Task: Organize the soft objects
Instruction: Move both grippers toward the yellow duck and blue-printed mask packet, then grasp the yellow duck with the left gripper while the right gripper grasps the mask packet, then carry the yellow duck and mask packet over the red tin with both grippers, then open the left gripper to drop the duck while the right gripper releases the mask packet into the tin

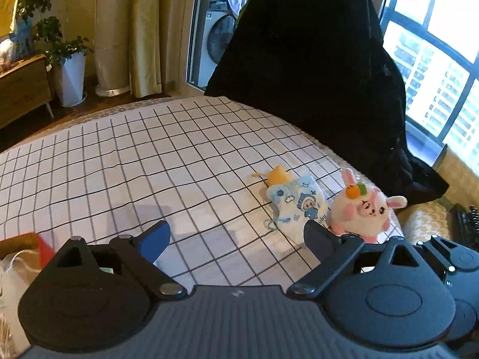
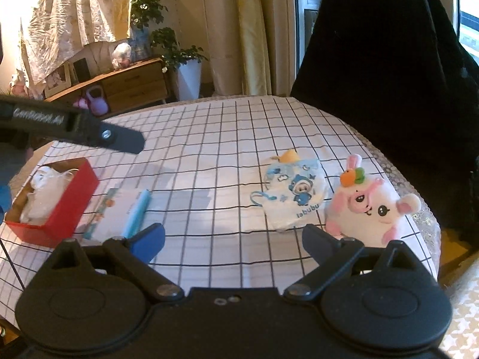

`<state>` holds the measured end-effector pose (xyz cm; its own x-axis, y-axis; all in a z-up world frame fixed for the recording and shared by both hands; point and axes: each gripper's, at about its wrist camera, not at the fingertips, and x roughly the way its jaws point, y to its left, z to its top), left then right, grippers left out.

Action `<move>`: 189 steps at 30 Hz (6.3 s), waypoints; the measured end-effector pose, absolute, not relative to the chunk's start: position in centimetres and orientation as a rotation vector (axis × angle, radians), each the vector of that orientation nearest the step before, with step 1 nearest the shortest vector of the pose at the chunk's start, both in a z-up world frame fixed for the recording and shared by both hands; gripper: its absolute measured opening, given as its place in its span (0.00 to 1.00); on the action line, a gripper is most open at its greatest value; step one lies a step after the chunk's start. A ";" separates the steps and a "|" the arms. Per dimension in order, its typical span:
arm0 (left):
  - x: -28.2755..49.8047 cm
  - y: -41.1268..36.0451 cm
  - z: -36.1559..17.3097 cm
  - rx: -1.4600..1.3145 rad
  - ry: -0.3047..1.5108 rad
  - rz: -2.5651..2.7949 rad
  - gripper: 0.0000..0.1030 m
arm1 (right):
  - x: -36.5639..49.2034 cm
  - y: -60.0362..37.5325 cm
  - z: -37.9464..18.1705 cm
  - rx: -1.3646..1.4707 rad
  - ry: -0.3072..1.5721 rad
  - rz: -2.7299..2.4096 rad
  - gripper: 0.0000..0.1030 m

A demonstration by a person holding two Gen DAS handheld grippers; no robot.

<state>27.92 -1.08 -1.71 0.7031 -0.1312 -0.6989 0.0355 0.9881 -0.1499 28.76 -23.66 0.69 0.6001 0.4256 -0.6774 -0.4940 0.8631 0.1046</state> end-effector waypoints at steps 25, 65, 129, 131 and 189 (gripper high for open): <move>43.5 -6.3 -7.1 -0.164 0.945 -0.003 0.94 | 35.3 -21.7 -4.5 -0.183 0.716 0.582 0.95; 49.6 -8.9 -12.8 -0.238 1.060 -0.130 0.29 | 37.4 -20.1 -8.2 -0.222 0.740 0.397 0.02; 30.5 7.2 -4.3 -0.375 0.946 -0.019 0.29 | 28.2 -18.0 0.6 -0.127 0.805 0.630 0.07; 29.0 8.1 -3.5 -0.364 0.942 -0.013 0.29 | 27.4 -17.8 1.4 -0.121 0.800 0.644 0.07; 18.2 28.9 -8.6 -0.294 1.008 0.263 0.31 | 25.1 7.4 -2.7 -0.300 0.963 0.918 0.18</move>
<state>18.15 28.93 -8.56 0.5081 0.0802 -0.8575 -0.3487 0.9295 -0.1197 25.13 7.40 -2.71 0.2441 0.5356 -0.8084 -0.7822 0.6015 0.1623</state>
